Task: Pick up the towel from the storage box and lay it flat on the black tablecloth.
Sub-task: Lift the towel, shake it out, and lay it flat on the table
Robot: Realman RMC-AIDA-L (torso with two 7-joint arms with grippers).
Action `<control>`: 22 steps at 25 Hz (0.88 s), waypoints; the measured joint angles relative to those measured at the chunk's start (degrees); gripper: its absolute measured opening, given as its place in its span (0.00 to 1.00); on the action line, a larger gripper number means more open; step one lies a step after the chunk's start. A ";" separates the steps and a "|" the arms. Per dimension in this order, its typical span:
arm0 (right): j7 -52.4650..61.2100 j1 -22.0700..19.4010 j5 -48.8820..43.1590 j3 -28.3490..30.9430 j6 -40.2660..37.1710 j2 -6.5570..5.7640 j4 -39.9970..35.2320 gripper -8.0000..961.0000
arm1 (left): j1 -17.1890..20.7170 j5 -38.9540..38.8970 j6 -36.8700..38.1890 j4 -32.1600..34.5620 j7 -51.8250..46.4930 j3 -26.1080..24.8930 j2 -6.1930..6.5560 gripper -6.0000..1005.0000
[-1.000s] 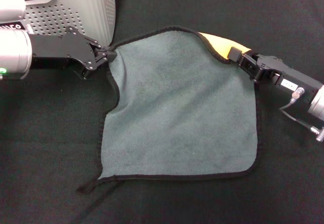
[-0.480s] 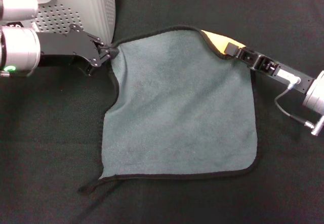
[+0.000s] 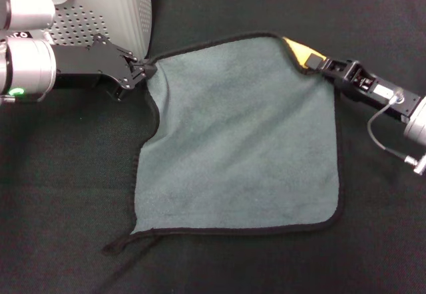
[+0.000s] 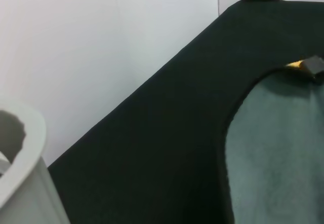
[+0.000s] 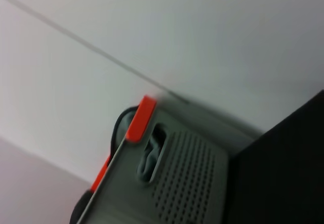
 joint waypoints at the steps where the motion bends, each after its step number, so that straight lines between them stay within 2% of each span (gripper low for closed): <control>1: 0.76 0.00 0.29 0.02 0.19 -0.09 0.02 0.10 | 0.02 0.00 -0.24 -0.07 0.00 0.01 0.00 0.03; 5: 3.49 0.59 0.45 0.07 0.70 -0.43 0.43 0.10 | -0.30 -0.01 -0.84 -1.48 0.18 0.01 0.00 0.03; 11: 4.01 2.11 0.08 -0.45 0.93 -0.13 2.90 0.10 | -0.92 -0.02 -1.34 -3.16 0.80 0.01 0.00 0.03; 22: 4.14 1.61 -0.05 -0.24 0.40 -0.10 2.96 0.10 | -0.92 -1.41 -1.70 -3.19 0.43 0.01 -0.10 0.04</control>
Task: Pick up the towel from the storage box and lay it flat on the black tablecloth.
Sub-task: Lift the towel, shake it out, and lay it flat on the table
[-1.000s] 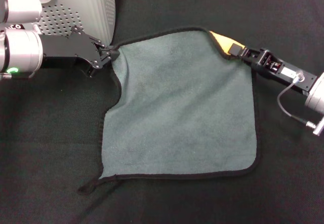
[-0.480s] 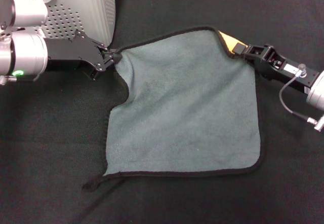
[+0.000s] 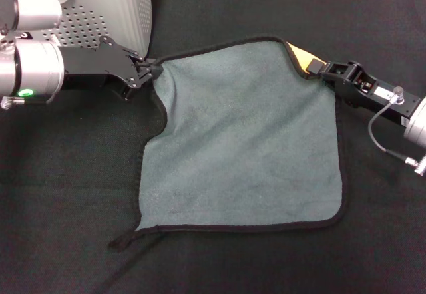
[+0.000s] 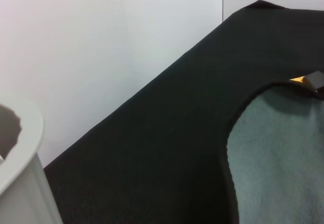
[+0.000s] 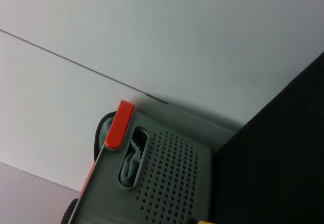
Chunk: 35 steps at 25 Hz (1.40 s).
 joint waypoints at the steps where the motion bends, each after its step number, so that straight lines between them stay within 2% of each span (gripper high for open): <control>1: -0.01 -0.08 0.00 0.05 -0.13 -0.03 0.00 0.10 | 0.00 -0.02 0.00 0.00 -0.04 0.00 0.00 0.04; 9: -1.74 -0.92 0.76 2.11 -2.24 -0.03 -0.01 0.11 | 0.10 -2.34 -0.15 -0.64 -0.22 -0.31 0.11 0.09; 12: -1.68 -1.27 0.96 3.35 -3.22 -0.32 -0.01 0.11 | 0.27 -3.14 -0.19 -0.69 -0.49 -0.84 0.28 0.15; 17: -0.70 -3.25 1.17 7.40 -5.93 -0.44 -0.03 0.31 | 0.79 -5.15 1.35 0.08 -1.65 -3.09 0.52 0.25; 20: 4.11 -4.45 1.17 9.31 -7.15 -0.90 0.65 0.43 | 1.69 -8.71 2.94 0.51 -1.45 -3.17 0.81 0.31; 26: 11.02 -3.56 -0.87 6.81 -6.66 -1.65 2.03 0.71 | 3.28 -10.38 3.47 2.18 -0.55 -2.58 0.47 0.54; 28: 12.24 -3.42 -1.35 6.67 -7.15 -1.70 2.38 0.80 | 3.51 -10.41 3.78 2.07 -0.39 -2.46 0.44 0.54; 31: 13.89 -3.39 -3.48 6.64 -8.05 -1.75 2.34 0.87 | 4.02 -10.44 4.52 2.12 -0.39 -2.43 0.44 0.55; 35: 14.93 -3.37 -6.72 6.62 -8.72 -1.89 1.93 0.86 | 4.42 -10.56 5.12 2.18 -0.43 -2.39 0.38 0.55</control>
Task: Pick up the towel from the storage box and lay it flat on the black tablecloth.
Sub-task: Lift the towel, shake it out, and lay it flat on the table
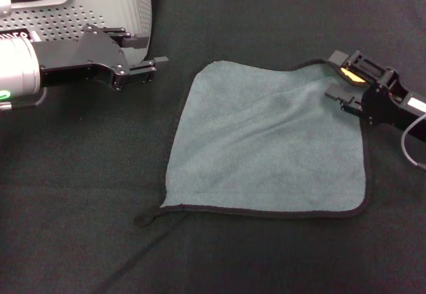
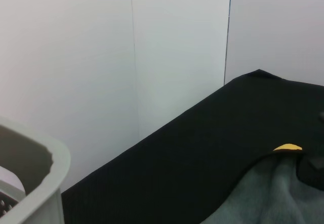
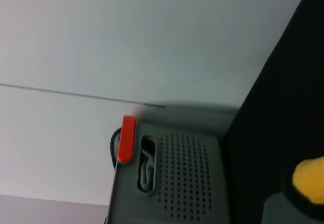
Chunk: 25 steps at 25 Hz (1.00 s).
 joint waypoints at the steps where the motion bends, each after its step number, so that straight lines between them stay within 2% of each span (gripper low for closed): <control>1: 0.02 0.00 -0.30 0.01 -0.27 -0.02 -0.02 0.86 | 0.00 0.00 0.00 0.00 0.00 0.00 0.00 0.55; 7: -5.34 -0.56 -0.51 0.30 -3.29 0.40 -0.45 0.86 | 0.43 -1.75 1.95 -0.13 -0.03 -0.32 0.00 0.55; 11: -16.40 -1.61 -0.08 1.25 -8.42 0.95 -1.45 0.86 | 1.18 -6.76 7.22 -0.30 0.00 -0.52 0.40 0.55; 15: -24.38 -2.20 -0.46 1.92 -12.46 0.88 -2.35 0.86 | 2.41 -11.84 13.08 -0.24 -0.47 -0.59 0.58 0.55; 25: -30.03 -2.45 -3.88 1.60 -4.02 0.44 -2.40 0.86 | 3.64 -13.14 13.94 -1.31 -0.56 -0.35 0.08 0.54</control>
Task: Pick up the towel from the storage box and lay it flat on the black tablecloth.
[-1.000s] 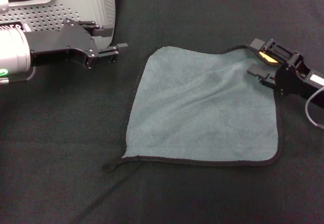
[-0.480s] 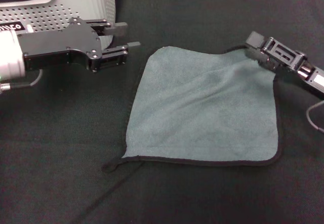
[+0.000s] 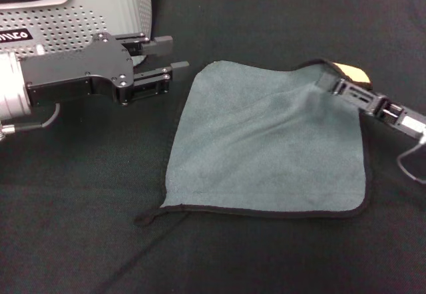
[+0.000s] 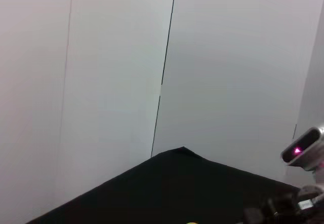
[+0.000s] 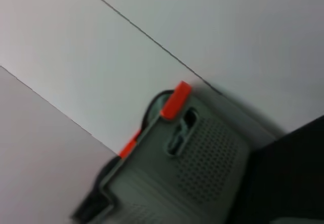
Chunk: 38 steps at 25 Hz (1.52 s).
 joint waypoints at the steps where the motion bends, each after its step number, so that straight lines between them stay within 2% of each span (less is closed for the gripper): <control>1: -0.91 0.21 -0.17 -0.01 1.02 0.12 -0.05 0.86 | 0.05 -0.02 0.01 -0.23 0.08 0.01 0.00 0.54; 4: -4.72 1.07 -0.39 0.22 5.50 0.47 -0.19 0.86 | 0.30 -0.13 0.03 -0.90 0.25 0.02 -0.01 0.54; 6: -6.59 1.37 -0.09 0.72 8.05 0.27 -0.46 0.86 | 0.45 -0.17 0.07 -1.30 0.30 0.03 -0.01 0.54; 9: -8.40 0.99 0.10 3.89 8.60 -0.71 -0.97 0.86 | 1.03 -0.83 0.56 -1.58 0.36 -0.04 -0.01 0.54; 12: -9.15 -0.34 -0.08 8.95 8.22 -2.35 -1.54 0.86 | 1.40 -1.61 1.05 -2.08 0.49 -0.23 -0.01 0.54; 15: -9.27 -1.45 -0.21 10.63 3.30 -4.20 -1.75 0.86 | 1.42 -2.01 2.55 -2.21 0.78 -0.23 0.01 0.54; 18: -12.15 -2.21 -2.91 9.86 -6.76 -4.62 -3.11 0.86 | 1.32 -2.94 7.07 -2.21 2.69 -0.25 0.16 0.55; 20: -14.78 -2.39 -8.38 9.48 -12.81 -4.01 -5.27 0.86 | 0.93 -4.36 12.31 -2.43 4.40 -0.26 0.43 0.55; 23: -17.18 -2.41 -18.29 9.50 -18.57 -2.00 -9.51 0.86 | 0.44 -7.05 20.06 -3.81 7.05 -0.14 1.19 0.55; 26: -18.30 -2.81 -27.51 9.50 -20.04 0.53 -14.32 0.86 | 1.13 -9.50 24.81 -5.90 12.18 1.54 1.93 0.55; 28: -18.58 -3.42 -31.70 9.44 -19.77 1.59 -17.04 0.86 | 1.80 -10.20 24.79 -7.12 14.29 3.11 2.58 0.55; 33: -18.66 -3.91 -32.49 8.00 -21.83 1.90 -19.67 0.86 | 2.48 -9.97 24.80 -11.02 17.01 4.73 4.67 0.55; 35: -18.59 -4.10 -30.86 6.70 -23.04 1.90 -20.51 0.86 | 2.62 -9.86 24.83 -13.07 18.34 4.84 6.01 0.55; 38: -18.75 -4.23 -26.11 1.99 -22.48 1.91 -22.13 0.86 | 2.49 -9.73 24.89 -16.64 19.22 4.87 8.69 0.55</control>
